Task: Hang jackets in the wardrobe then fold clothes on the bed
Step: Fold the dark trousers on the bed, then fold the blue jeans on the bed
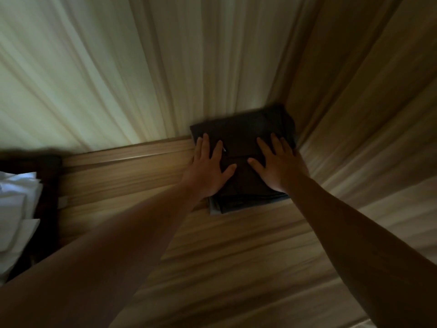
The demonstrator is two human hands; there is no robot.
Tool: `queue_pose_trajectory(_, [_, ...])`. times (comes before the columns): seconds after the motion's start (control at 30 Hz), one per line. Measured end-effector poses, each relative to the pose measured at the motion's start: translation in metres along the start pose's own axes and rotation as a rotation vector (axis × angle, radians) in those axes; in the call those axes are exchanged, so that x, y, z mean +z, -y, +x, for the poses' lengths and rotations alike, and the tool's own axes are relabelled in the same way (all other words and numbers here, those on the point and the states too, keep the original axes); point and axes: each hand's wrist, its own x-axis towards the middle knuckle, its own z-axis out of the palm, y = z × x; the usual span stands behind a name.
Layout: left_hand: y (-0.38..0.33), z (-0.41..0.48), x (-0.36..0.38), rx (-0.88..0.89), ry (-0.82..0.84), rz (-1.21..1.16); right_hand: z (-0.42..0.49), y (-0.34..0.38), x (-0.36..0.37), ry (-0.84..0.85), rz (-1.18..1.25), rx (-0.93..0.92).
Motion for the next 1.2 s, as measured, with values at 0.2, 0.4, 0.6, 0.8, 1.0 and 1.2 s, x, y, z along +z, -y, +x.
queue_pose_trajectory(0.2, [0.007,-0.086,-0.032,-0.092,0.013,-0.282,-0.049,0.020,-0.029,0.046,-0.007,-0.048])
queue_pose_trajectory(0.4, [0.028,-0.201,-0.098,-0.179,0.134,-0.158,-0.152,0.085,-0.063,0.136,0.327,-0.267])
queue_pose_trajectory(0.6, [0.055,-0.348,-0.159,-0.255,0.189,-0.137,-0.261,0.145,-0.089,0.257,0.403,-0.385])
queue_pose_trajectory(0.8, [0.094,-0.532,-0.170,-0.403,0.113,-0.227,-0.373,0.218,-0.098,0.359,0.378,-0.518])
queue_pose_trajectory(1.0, [0.141,-0.722,-0.176,-0.657,-0.039,-0.241,-0.490,0.321,-0.096,0.322,0.201,-0.772])
queue_pose_trajectory(1.2, [0.181,-0.909,-0.179,-0.959,-0.146,-0.231,-0.620,0.442,-0.079,0.431,0.099,-1.038])
